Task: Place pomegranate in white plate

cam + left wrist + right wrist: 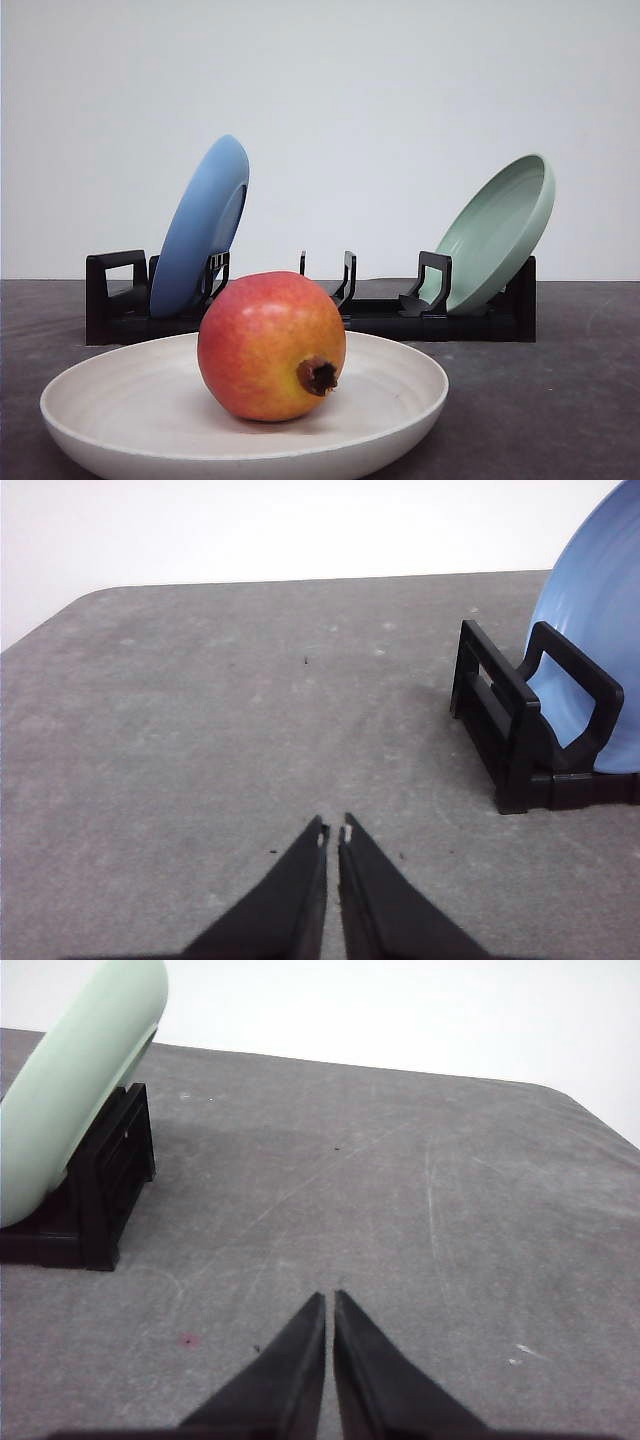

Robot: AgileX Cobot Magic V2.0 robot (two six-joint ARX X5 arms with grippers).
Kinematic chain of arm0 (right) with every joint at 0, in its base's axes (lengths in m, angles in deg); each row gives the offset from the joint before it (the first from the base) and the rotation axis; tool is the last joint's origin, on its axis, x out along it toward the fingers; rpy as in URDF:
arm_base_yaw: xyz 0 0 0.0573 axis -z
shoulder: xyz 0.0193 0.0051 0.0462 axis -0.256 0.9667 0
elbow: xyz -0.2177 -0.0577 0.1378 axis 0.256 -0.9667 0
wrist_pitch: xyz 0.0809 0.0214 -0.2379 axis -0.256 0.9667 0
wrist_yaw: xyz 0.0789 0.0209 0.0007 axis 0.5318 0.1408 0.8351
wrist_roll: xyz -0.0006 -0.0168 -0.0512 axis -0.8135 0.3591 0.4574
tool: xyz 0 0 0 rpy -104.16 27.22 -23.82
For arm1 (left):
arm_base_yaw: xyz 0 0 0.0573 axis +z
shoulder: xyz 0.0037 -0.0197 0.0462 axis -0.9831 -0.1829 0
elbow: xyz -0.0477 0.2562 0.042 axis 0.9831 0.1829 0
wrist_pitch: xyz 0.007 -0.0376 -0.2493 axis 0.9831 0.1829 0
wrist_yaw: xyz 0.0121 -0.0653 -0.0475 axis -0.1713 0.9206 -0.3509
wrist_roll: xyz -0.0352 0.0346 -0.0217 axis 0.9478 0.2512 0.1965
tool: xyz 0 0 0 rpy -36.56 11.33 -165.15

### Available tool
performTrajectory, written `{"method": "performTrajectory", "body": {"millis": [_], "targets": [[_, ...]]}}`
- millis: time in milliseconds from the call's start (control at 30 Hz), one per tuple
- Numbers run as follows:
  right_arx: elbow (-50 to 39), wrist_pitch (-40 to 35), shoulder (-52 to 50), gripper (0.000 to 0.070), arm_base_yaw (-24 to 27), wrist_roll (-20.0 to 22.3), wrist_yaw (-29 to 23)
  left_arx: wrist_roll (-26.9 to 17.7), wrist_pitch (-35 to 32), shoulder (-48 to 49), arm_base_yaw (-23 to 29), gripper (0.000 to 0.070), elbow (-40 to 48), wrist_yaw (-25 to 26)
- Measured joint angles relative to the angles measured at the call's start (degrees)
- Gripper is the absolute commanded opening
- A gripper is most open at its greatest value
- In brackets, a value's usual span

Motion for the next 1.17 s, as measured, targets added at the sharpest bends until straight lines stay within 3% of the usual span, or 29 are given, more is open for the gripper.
{"method": "performTrajectory", "body": {"millis": [1167], "targets": [[0.00,-0.01,0.00,0.0009,0.00,0.00,0.00,0.00,-0.01,0.00,0.00,0.0000,0.00,0.00]]}}
